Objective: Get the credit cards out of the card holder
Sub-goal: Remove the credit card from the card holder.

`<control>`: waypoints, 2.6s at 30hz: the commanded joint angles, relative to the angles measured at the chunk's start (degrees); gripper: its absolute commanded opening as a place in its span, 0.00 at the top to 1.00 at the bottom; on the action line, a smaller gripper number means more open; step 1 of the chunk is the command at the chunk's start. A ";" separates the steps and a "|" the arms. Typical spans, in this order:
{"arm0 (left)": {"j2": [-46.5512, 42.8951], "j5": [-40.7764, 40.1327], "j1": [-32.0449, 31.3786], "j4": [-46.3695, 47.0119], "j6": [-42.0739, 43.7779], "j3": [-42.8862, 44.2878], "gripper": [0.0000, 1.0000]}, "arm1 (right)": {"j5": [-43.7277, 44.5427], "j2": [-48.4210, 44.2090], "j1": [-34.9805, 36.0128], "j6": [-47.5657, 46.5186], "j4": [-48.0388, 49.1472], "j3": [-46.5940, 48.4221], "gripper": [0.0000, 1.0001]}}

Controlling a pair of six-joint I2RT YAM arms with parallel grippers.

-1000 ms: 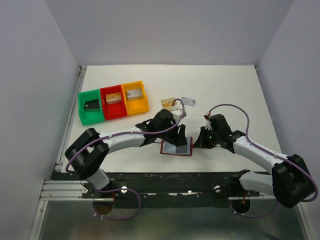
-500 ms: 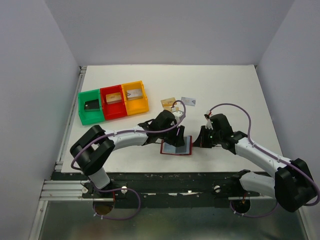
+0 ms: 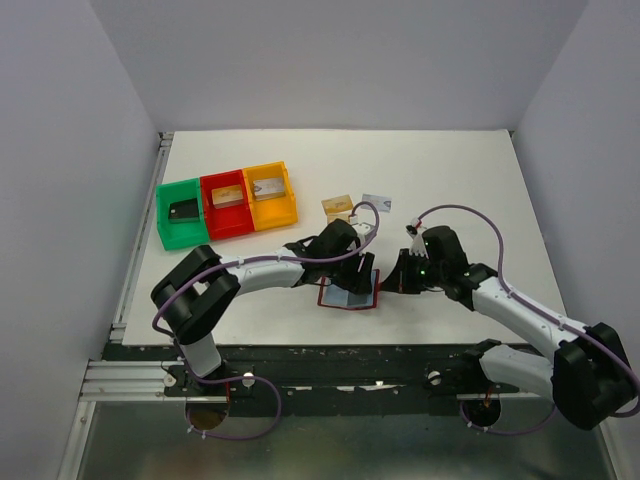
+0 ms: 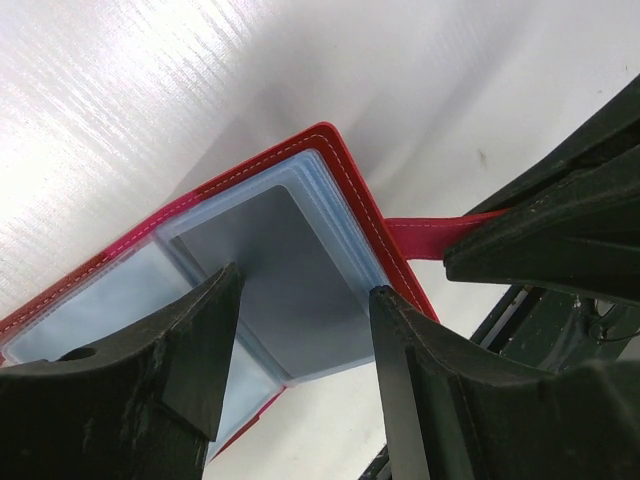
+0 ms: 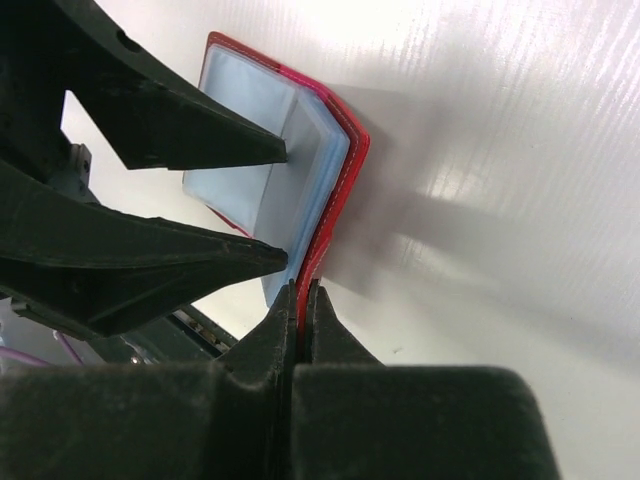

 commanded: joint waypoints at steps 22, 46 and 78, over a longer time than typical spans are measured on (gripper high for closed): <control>-1.58 -2.96 -1.20 -1.59 0.51 1.07 0.29 | -3.05 -2.95 -0.11 -0.82 2.00 -0.77 1.00; -3.25 -7.79 -2.26 -3.34 0.42 0.46 0.36 | -2.61 -4.53 -0.11 -1.17 0.60 -0.33 1.00; -13.44 -23.70 3.18 -6.77 -7.57 -8.94 0.40 | -0.06 -5.41 -0.11 -5.03 -2.39 0.46 1.00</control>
